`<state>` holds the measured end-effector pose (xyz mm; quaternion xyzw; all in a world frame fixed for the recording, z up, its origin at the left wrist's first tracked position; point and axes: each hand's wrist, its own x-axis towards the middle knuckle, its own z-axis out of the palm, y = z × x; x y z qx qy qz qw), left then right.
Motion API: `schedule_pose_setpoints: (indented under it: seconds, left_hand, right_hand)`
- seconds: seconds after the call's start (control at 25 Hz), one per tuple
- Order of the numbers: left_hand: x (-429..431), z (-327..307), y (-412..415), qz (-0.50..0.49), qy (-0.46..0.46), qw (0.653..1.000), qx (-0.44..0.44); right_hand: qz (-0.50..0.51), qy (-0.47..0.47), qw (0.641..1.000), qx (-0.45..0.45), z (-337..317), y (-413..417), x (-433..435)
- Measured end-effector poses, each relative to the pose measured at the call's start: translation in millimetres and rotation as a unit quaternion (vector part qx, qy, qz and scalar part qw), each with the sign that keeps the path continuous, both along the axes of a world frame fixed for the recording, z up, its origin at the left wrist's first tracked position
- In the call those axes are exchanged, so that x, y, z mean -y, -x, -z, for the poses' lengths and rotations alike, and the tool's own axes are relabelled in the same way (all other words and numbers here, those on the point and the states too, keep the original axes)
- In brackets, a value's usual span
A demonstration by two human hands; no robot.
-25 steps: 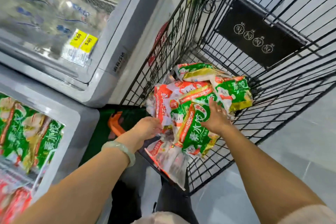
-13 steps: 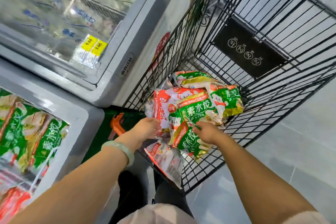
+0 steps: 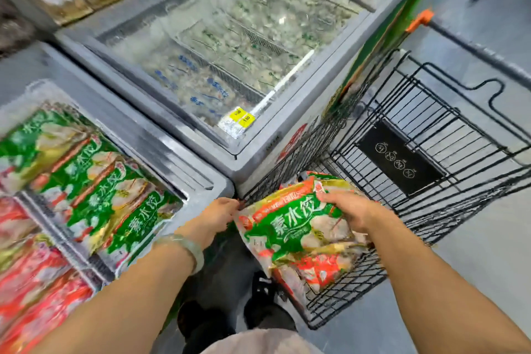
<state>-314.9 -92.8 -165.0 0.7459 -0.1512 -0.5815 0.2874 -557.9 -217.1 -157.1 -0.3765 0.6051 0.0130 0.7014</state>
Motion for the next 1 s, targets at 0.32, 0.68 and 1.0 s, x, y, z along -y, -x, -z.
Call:
schedule_pose_setpoints:
  seconds: [0.32,0.68,1.0]
  left_hand:
    - [-101,-58,-119,-0.108,0.073,0.983,-0.133]
    - [-221,-55,-234,-0.227,0.137,0.95,-0.163]
    - [-270,-28,-284,-0.335,0.085,0.93,-0.122]
  right_hand:
    - [0.069,0.01,0.991,0.114,-63,-140,-56]
    - [0.014,0.049,0.989,0.138,-61,-310,-133]
    - [-0.163,0.031,0.984,0.067,-55,-407,-157]
